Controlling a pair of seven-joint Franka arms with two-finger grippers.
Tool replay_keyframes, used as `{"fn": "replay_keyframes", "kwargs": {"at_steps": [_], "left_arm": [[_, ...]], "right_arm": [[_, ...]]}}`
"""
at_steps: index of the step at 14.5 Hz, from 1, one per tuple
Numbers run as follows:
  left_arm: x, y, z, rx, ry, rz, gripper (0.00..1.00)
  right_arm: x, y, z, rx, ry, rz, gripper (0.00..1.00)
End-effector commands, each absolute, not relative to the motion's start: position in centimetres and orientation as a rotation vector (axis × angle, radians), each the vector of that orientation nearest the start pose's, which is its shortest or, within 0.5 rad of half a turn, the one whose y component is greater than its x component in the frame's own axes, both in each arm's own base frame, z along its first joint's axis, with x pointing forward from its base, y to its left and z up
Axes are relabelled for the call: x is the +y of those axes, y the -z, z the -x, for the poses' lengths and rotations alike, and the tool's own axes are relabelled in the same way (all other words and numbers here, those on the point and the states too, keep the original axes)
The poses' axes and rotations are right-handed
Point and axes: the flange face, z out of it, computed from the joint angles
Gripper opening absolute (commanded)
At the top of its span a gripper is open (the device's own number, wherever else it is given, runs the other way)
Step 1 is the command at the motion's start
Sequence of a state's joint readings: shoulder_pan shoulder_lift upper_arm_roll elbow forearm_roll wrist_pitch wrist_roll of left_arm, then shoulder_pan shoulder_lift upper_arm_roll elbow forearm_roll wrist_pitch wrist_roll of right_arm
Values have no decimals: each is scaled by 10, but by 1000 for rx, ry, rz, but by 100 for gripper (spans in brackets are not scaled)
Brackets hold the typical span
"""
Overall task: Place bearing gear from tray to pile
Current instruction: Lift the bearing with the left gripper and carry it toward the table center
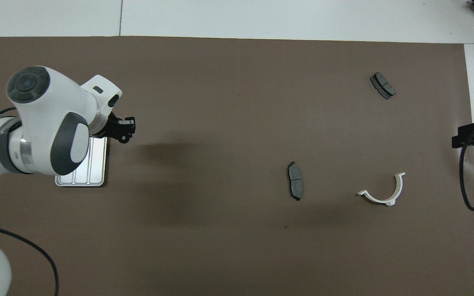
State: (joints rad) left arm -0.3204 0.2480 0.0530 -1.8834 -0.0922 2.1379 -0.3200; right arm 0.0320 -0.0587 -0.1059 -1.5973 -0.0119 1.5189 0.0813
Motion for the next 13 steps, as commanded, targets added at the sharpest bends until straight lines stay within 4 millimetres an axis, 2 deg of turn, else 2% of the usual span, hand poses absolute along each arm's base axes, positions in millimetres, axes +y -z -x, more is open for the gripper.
{"fn": "replay_keyframes", "kwargs": {"at_steps": [1, 3, 6, 7, 8, 10, 12, 13], "left_arm": [[-253, -368, -580, -241, 28, 3248, 0], [-316, -352, -571, -178, 31, 3268, 0], [-385, -346, -554, -27, 72, 3276, 2], [-407, -346, -542, 36, 116, 3289, 15], [-417, -345, -536, 71, 159, 3297, 36], [-429, -344, -530, 143, 228, 3312, 100], [-434, -342, -527, 166, 256, 3318, 100], [-430, -341, -530, 151, 253, 3317, 100]], "right_arm": [[-43, -642, -527, 242, 40, 3144, 100], [-44, -641, -530, 242, 53, 3148, 100], [-36, -639, -539, 227, 53, 3145, 100], [-35, -642, -544, 237, 68, 3143, 100], [-35, -640, -552, 244, 87, 3141, 100], [-34, -629, -564, 238, 138, 3139, 100], [-33, -615, -574, 237, 172, 3137, 100], [-31, -605, -581, 232, 172, 3137, 100]]}}
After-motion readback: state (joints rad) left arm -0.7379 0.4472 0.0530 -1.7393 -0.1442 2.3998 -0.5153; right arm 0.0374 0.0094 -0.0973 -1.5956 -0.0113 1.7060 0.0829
